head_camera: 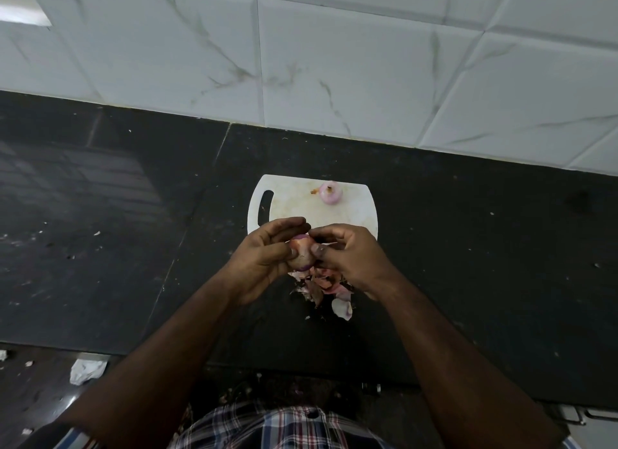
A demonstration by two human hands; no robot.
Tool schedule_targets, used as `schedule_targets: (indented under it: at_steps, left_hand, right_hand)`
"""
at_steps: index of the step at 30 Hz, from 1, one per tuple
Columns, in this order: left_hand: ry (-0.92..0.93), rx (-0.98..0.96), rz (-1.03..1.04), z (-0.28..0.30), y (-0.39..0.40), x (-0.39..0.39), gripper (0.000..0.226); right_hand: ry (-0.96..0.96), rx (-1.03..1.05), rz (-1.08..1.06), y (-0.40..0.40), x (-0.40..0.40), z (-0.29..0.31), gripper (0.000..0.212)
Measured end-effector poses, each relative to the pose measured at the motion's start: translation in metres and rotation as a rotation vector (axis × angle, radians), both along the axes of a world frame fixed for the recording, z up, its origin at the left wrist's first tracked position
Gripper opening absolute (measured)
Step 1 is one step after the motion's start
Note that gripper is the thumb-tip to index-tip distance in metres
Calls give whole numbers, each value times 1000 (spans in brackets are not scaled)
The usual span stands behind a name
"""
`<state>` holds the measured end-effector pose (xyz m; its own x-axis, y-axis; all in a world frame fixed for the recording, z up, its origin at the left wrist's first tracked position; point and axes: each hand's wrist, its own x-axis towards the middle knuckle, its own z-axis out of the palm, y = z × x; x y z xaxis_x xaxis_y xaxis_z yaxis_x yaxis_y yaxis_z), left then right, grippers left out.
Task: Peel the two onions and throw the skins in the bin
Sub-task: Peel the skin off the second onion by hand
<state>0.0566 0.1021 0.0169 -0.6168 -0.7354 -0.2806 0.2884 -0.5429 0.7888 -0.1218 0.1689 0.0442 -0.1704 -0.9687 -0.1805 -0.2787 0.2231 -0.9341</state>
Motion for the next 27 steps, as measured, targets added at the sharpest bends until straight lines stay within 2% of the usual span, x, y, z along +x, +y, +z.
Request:
schedule_targets:
  at_steps: [9, 14, 18, 22, 27]
  left_hand:
    - [-9, -23, 7, -4, -1, 0, 55]
    - [-34, -38, 17, -3, -2, 0, 54]
    - [-69, -60, 38, -2, -1, -2, 51]
    - [-71, -61, 50, -1, 0, -3, 49]
    - [-85, -63, 55, -3, 2, -1, 45]
  right_hand:
    - [178, -57, 19, 0, 4, -6, 29]
    - [89, -49, -9, 2, 4, -1, 22]
    - [291, -143, -36, 3, 6, -5, 28]
    - [334, -202, -70, 6, 11, -4, 27]
    - [334, -176, -69, 6, 12, -8, 30]
